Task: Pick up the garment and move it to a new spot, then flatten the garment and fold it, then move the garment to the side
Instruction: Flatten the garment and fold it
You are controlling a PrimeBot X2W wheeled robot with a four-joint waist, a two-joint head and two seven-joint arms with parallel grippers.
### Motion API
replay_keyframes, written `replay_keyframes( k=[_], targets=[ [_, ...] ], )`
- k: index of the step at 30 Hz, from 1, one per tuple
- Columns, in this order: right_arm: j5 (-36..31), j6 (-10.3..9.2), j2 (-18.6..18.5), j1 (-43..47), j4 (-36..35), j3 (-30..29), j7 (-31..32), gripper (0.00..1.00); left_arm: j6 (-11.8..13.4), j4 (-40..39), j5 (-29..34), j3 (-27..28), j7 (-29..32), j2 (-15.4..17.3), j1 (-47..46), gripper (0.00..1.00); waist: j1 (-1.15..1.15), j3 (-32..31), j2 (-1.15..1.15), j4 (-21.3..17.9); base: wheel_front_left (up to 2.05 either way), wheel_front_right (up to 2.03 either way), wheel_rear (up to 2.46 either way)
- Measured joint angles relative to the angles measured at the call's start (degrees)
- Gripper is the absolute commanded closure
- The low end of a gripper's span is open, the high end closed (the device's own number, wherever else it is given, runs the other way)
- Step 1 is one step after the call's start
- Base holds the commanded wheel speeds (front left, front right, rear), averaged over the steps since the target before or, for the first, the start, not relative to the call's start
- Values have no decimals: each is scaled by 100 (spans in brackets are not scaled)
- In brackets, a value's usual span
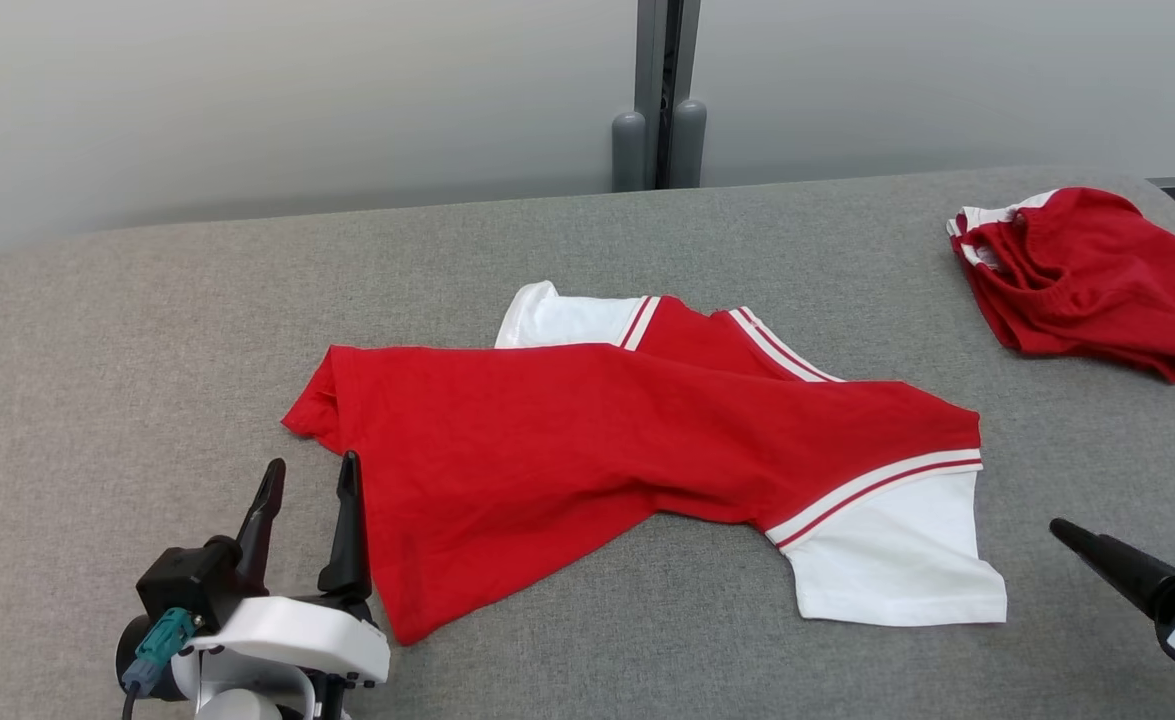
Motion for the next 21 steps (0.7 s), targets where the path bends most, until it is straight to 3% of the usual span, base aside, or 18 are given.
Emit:
replay_keyframes(
  k=[5,11,15,21],
  targets=[
    [-586,0,-43,171,-51,-188,-1185,0,-1,-56,46,55,0,5,15,0,0,-83,0,-1,0,0,0],
    [-1470,0,294,235,-266,-492,-2227,0,8,-241,36,260,-1,26,54,0,0,-90,0,-42,0,0,0],
    [-2150,1,843,286,-327,-1079,-2342,0,129,-354,-9,432,0,19,62,0,0,-73,0,-71,0,0,0],
    [-3513,0,2040,718,-587,-2746,-2362,0,207,-657,114,514,0,3,72,0,0,-43,0,-74,0,0,0]
  ],
)
